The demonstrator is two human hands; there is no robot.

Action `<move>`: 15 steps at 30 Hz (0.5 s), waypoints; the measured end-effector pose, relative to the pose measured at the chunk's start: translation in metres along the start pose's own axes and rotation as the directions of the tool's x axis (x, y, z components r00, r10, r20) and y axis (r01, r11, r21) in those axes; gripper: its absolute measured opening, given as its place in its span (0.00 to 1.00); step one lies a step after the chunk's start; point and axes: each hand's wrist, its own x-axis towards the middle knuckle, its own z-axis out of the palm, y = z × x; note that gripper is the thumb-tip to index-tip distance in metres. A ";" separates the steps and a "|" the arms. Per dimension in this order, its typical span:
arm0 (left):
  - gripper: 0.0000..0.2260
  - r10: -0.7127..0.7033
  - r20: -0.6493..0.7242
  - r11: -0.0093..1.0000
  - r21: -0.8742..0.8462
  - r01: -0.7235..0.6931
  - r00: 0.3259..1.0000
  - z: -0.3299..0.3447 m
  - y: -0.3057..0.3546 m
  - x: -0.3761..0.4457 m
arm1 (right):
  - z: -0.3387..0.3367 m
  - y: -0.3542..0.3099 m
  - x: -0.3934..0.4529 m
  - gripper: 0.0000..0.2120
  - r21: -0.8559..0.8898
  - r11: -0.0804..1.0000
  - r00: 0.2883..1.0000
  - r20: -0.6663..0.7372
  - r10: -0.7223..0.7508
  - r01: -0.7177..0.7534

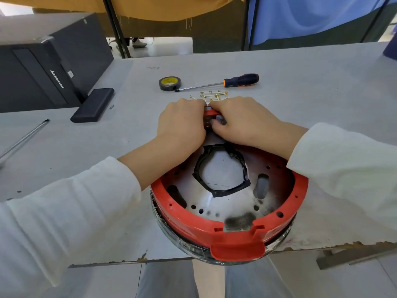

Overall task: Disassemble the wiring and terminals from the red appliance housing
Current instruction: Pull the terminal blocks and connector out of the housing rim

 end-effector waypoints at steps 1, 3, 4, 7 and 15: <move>0.13 -0.004 -0.005 1.000 0.023 0.004 1.000 0.000 0.001 0.001 | 0.000 -0.001 0.001 0.08 -0.017 1.000 1.000 0.002 0.010 -0.010; 0.14 0.002 0.002 0.999 0.042 -0.002 1.000 0.002 0.000 0.003 | -0.003 -0.001 0.002 0.10 -0.021 1.000 1.000 0.026 0.002 -0.002; 0.15 0.015 0.008 0.999 0.034 -0.015 1.000 0.003 -0.001 0.004 | -0.004 -0.001 0.001 0.11 -0.003 1.000 0.999 0.040 -0.007 0.007; 0.17 0.038 0.013 0.999 -0.028 -0.038 0.999 0.004 -0.006 0.003 | -0.008 0.000 -0.001 0.13 0.038 0.999 0.998 0.061 0.000 -0.003; 0.19 -0.017 0.014 0.971 -0.237 0.020 1.000 0.003 -0.010 0.000 | -0.014 -0.001 0.004 0.15 0.436 0.858 0.961 0.173 0.215 -0.271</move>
